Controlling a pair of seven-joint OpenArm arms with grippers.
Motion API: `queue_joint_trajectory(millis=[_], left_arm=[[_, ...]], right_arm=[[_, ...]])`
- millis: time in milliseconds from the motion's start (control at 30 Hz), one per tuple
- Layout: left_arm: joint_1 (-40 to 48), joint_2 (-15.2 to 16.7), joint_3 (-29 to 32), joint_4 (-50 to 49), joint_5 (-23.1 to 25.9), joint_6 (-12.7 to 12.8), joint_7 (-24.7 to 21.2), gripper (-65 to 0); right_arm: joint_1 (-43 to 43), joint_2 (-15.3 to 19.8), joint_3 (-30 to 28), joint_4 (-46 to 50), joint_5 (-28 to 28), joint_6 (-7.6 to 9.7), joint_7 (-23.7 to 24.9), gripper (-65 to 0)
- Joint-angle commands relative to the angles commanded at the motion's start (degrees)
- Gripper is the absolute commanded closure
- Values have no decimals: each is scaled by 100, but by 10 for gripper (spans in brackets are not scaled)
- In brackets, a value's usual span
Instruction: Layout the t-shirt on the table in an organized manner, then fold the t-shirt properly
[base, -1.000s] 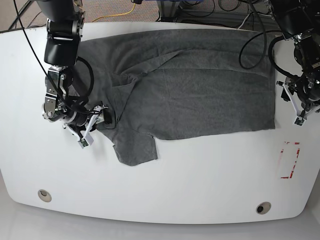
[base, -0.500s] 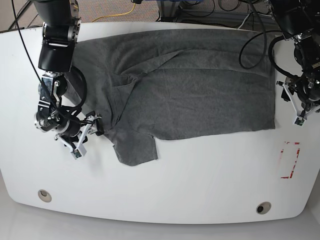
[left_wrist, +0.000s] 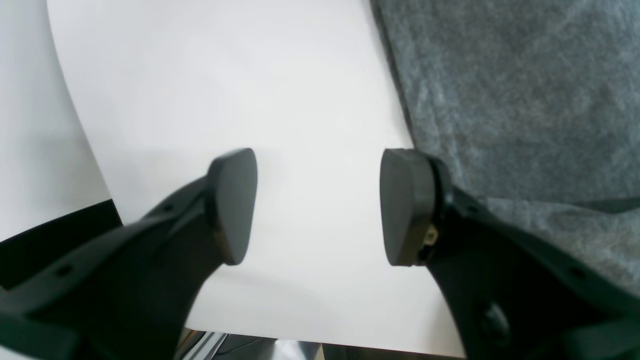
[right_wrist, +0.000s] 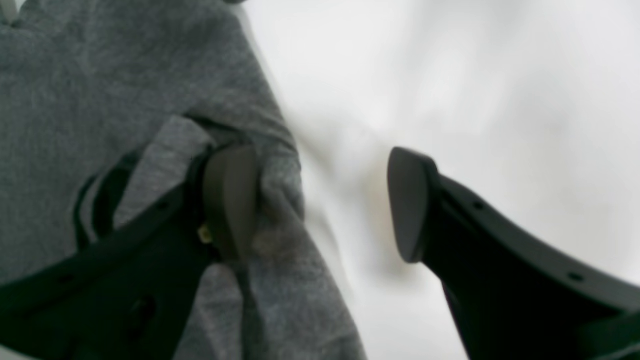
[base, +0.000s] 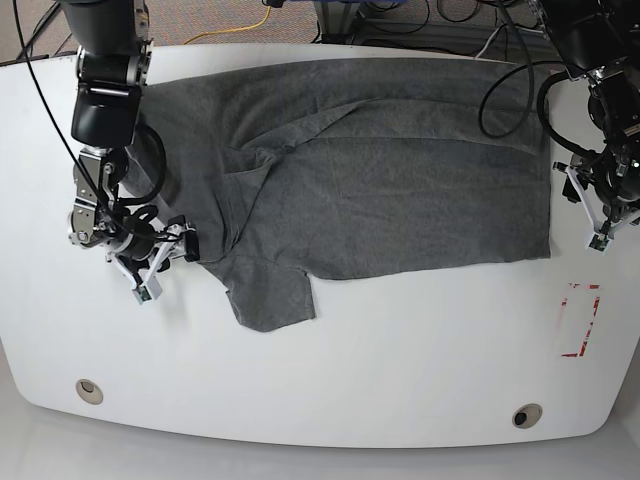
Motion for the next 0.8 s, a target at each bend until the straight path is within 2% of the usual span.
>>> queue_joint_trajectory(millis=[167,433,667,800], left_arm=[[0,0,0,0,0,0,0,-360],[0,-9,0,0,0,0,0,-360],[0,-18,0,0,0,0,0,-360],[0,-9,0,0,0,0,0,-360]], right_arm=[[0,-158,0,-9,0,0,0,-392],[-88,-202,0,-44,0,0,0,-379],[-114,-211,0,-44,0,0,18,-94],[-105,-211,-9,9,0,0,-26,0]])
